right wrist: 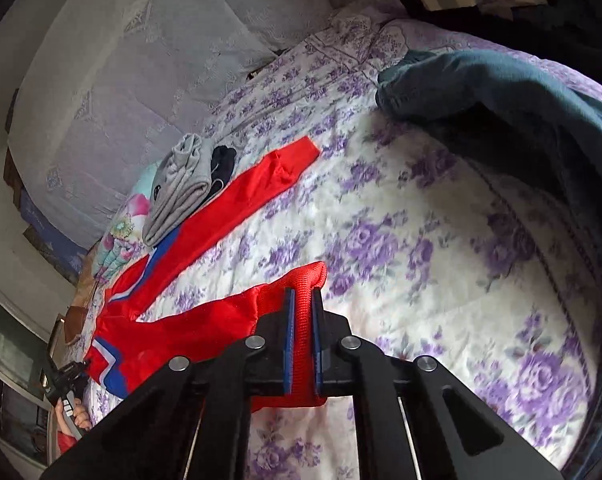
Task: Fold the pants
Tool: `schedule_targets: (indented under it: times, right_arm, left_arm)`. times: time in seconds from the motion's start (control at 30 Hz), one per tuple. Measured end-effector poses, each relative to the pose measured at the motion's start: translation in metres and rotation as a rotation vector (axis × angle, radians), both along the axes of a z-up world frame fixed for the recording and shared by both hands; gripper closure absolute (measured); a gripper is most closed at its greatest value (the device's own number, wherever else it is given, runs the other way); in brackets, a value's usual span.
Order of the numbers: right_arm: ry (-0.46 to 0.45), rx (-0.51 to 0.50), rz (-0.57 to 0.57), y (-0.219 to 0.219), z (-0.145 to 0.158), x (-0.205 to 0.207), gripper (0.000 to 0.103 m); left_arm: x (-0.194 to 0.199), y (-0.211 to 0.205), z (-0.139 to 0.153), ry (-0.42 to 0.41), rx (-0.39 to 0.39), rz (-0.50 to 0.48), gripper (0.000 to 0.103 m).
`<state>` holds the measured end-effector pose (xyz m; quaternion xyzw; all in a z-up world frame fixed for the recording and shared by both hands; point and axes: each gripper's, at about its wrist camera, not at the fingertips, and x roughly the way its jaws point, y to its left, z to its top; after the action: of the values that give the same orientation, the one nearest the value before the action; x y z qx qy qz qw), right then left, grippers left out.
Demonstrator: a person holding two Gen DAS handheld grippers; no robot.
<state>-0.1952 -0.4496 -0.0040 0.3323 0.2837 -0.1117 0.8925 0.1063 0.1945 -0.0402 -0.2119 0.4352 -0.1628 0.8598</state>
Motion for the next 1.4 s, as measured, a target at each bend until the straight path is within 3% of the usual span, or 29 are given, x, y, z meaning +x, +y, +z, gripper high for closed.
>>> schedule_targets:
  times: [0.2, 0.27, 0.37, 0.4, 0.47, 0.57, 0.63, 0.67, 0.7, 0.8, 0.9, 0.93, 1.0, 1.03, 1.1, 1.17, 1.27, 1.33, 1.37, 1.4]
  right_arm:
    - [0.033, -0.097, -0.025, -0.020, 0.018, 0.014, 0.096]
    - [0.076, -0.083, -0.047, -0.031, 0.004, 0.017, 0.097]
    - [0.227, -0.133, -0.098, -0.038, -0.027, 0.016, 0.094]
    - [0.224, -0.127, -0.117, -0.039, -0.031, 0.010, 0.095]
    - [0.164, -0.134, -0.161, -0.036, -0.024, -0.010, 0.094]
    - [0.078, -0.249, -0.139, -0.006, 0.003, -0.021, 0.094]
    - [0.060, -0.308, -0.036, 0.025, 0.013, -0.008, 0.092]
    - [0.060, -0.326, 0.024, 0.041, 0.014, 0.003, 0.080]
    - [0.065, -0.347, 0.079, 0.057, 0.012, 0.014, 0.063]
    - [0.140, -0.449, 0.202, 0.104, -0.008, 0.048, 0.056]
    - [0.277, -0.448, 0.281, 0.119, -0.047, 0.071, 0.054]
    - [0.234, -0.483, 0.271, 0.122, -0.046, 0.067, 0.054]
    - [0.264, -0.499, 0.265, 0.125, -0.038, 0.067, 0.053]
    - [0.236, -0.491, 0.253, 0.127, -0.027, 0.065, 0.053]
    - [0.144, -0.470, 0.265, 0.133, -0.009, 0.065, 0.052]
    - [0.104, -0.453, 0.304, 0.144, 0.001, 0.076, 0.048]
    - [0.115, -0.426, 0.356, 0.167, -0.005, 0.110, 0.046]
    - [0.158, -0.409, 0.430, 0.184, -0.020, 0.135, 0.045]
    - [0.216, -0.407, 0.461, 0.191, -0.033, 0.149, 0.043]
    - [0.270, -0.413, 0.472, 0.197, -0.045, 0.159, 0.040]
  left_arm:
    - [-0.046, -0.007, 0.005, -0.025, 0.012, -0.019, 0.085]
    - [-0.055, -0.004, -0.005, 0.000, 0.008, -0.022, 0.084]
    - [-0.065, -0.002, -0.003, -0.040, 0.041, -0.027, 0.080]
    - [-0.068, 0.000, 0.001, -0.044, 0.043, -0.017, 0.078]
    - [-0.077, 0.004, 0.018, -0.092, 0.099, 0.037, 0.052]
    - [-0.098, -0.005, 0.058, -0.269, 0.291, 0.105, 0.033]
    - [-0.105, -0.021, 0.078, -0.348, 0.330, 0.077, 0.021]
    - [-0.105, -0.033, 0.081, -0.362, 0.328, 0.035, 0.014]
    - [-0.103, -0.046, 0.081, -0.368, 0.327, -0.013, 0.014]
    - [-0.089, -0.090, 0.057, -0.342, 0.451, -0.102, 0.014]
    - [-0.063, -0.111, 0.002, -0.200, 0.607, -0.135, 0.014]
    - [-0.062, -0.113, -0.011, -0.208, 0.652, -0.140, 0.009]
    - [-0.077, -0.121, -0.010, -0.276, 0.729, -0.147, 0.009]
    - [-0.081, -0.122, -0.003, -0.281, 0.719, -0.153, 0.009]
    - [-0.088, -0.119, 0.019, -0.336, 0.612, -0.174, 0.009]
    - [-0.086, -0.117, 0.041, -0.387, 0.553, -0.142, 0.005]
    - [-0.056, -0.119, 0.046, -0.334, 0.479, -0.142, 0.005]
    - [-0.023, -0.123, 0.020, -0.185, 0.489, -0.157, 0.005]
    - [-0.010, -0.125, 0.003, -0.116, 0.529, -0.158, 0.005]
    - [-0.007, -0.130, -0.005, -0.129, 0.625, -0.134, 0.005]
